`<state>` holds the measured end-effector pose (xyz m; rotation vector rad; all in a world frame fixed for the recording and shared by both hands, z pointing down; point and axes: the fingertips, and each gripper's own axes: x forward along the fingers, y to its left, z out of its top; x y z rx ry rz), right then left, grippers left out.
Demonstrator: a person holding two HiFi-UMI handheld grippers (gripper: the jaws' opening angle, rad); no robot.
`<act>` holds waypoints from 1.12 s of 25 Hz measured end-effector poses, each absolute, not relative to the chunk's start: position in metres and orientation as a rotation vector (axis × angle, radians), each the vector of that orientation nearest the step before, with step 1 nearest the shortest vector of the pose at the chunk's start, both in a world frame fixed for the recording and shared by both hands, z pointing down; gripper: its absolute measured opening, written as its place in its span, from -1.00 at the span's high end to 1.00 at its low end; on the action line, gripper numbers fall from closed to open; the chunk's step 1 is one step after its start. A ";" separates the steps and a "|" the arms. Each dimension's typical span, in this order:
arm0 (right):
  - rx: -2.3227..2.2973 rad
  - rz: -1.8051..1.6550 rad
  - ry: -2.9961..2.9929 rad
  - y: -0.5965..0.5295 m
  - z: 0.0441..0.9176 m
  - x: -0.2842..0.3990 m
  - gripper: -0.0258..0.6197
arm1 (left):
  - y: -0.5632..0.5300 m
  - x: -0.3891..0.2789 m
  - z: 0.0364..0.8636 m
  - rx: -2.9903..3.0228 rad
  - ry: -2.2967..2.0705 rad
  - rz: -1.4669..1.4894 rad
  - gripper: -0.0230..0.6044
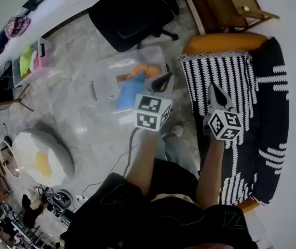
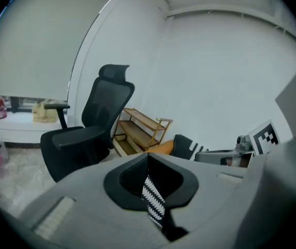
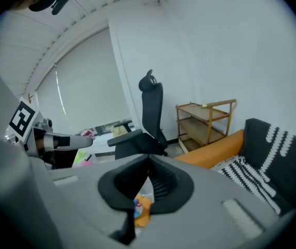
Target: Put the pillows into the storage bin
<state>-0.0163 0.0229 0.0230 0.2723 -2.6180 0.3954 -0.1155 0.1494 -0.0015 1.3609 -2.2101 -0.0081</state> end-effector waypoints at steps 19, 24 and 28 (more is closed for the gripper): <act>0.755 0.203 -2.898 -0.123 -0.147 0.180 0.91 | 0.009 0.016 -0.203 1.774 -2.612 0.147 0.90; 0.825 0.167 -2.937 -0.138 -0.170 0.235 0.91 | 0.001 0.063 -0.224 1.846 -2.654 0.096 0.89; 0.863 0.130 -2.944 -0.154 -0.181 0.248 0.91 | -0.015 0.074 -0.230 1.888 -2.661 0.062 0.89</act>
